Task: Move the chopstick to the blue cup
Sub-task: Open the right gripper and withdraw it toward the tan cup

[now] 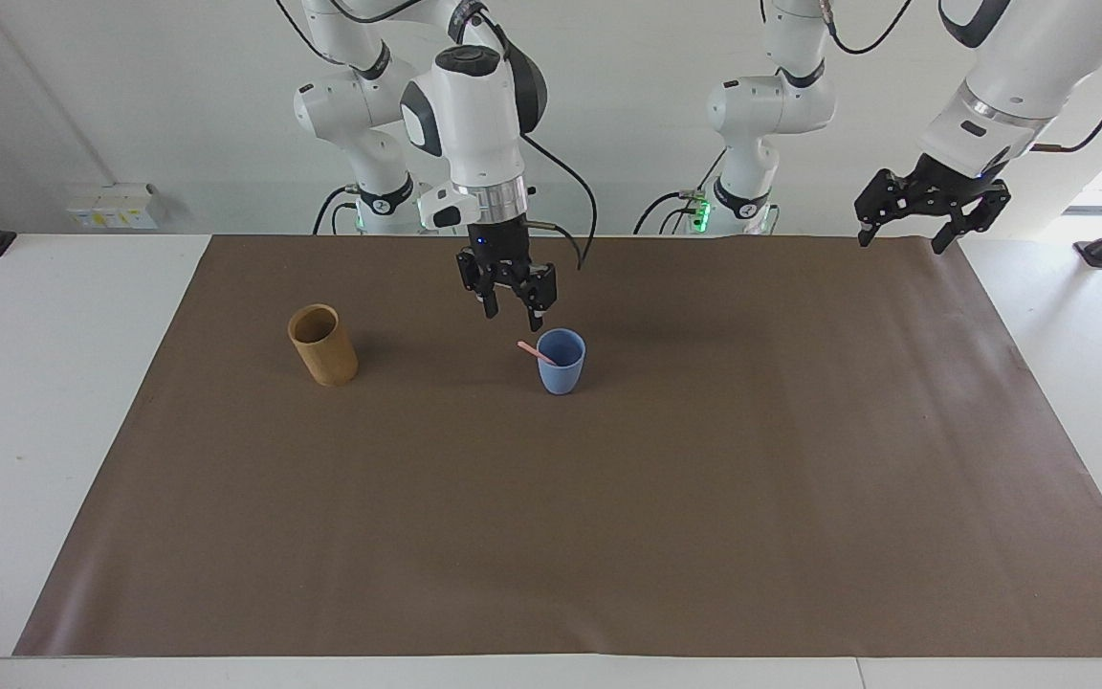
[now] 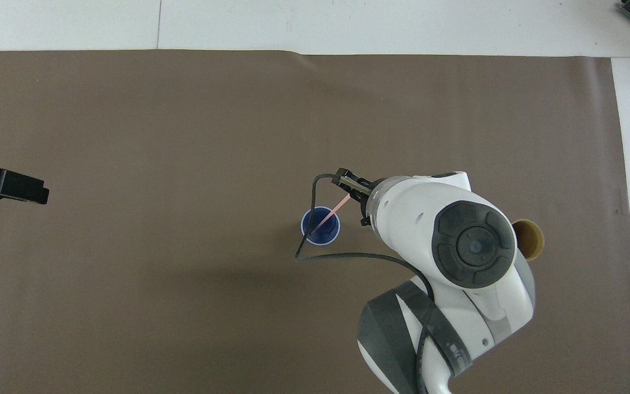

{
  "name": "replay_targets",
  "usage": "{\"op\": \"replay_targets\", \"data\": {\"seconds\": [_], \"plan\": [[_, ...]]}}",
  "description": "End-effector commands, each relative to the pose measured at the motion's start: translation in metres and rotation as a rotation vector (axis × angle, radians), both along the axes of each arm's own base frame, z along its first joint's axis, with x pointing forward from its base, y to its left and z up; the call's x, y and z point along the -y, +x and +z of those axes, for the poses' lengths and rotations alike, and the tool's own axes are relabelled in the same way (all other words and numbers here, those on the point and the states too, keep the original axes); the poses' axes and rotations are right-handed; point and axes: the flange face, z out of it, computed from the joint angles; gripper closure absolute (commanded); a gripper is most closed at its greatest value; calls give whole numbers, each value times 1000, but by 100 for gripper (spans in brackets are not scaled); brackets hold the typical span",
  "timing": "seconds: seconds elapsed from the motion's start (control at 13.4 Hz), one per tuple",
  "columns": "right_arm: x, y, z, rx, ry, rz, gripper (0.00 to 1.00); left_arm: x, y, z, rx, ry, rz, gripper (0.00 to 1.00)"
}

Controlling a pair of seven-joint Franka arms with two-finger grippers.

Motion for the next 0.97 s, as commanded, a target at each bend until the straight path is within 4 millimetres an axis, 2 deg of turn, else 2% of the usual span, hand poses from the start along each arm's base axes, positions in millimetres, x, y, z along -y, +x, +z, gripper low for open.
{"op": "replay_targets", "data": {"seconds": [0.0,0.3,0.37,0.52,0.67,0.9], "plan": [[61,2,32,-11,-80,53,0,-4,-11,1,-7,-11,16,0],[169,-1,60,-96,-188,222,0,-4,-11,3,-10,-11,14,0],[183,1,70,-108,-210,287,0,-4,-11,4,-10,-11,15,0],[196,5,87,-153,-234,380,0,-3,-11,4,-10,-9,14,0],[216,13,103,-172,-240,408,0,-3,-11,4,-10,-9,14,0],[251,34,119,-255,-236,468,0,-4,-11,4,-10,-9,16,0]]}}
